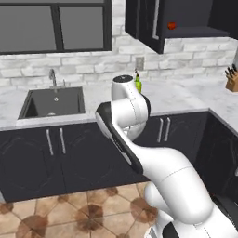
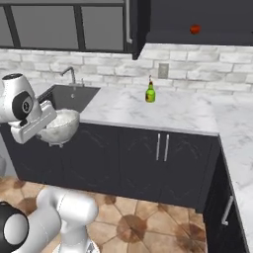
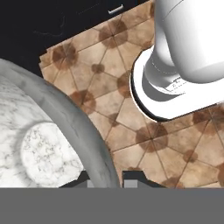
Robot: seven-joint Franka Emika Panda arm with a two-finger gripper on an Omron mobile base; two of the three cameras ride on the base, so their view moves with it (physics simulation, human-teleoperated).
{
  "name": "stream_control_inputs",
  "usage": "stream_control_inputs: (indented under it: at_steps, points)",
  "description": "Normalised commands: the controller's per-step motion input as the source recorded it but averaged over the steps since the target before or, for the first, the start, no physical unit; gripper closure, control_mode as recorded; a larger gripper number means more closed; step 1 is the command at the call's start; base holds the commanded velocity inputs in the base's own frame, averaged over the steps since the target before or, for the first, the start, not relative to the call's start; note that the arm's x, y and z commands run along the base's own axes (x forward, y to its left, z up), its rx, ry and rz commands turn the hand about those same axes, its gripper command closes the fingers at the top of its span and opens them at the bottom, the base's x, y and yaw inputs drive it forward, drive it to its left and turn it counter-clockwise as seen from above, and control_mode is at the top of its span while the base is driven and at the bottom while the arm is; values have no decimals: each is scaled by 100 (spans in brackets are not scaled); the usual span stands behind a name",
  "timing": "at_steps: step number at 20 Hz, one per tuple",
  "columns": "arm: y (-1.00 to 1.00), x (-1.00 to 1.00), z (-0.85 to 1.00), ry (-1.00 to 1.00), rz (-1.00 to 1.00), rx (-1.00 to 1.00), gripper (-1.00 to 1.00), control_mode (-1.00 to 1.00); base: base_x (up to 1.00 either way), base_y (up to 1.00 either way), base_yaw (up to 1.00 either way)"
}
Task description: Pick the mug and place it in the sink. Pick the bowl and place it in the open cabinet and then close the cabinet.
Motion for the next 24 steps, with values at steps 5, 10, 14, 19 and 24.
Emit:
stream_control_inputs:
  at_steps: [5,10,14,19,24]
  points:
    - [0,0,0,0,0,0,100,100,-17,-100,5]
    - [0,0,0,0,0,0,100,100,-7,-100,4]
    - [0,0,0,0,0,0,100,100,27,-100,0]
    - [0,0,0,0,0,0,100,100,100,-98,-1]
    - [0,0,0,0,0,0,100,100,100,-76,0]
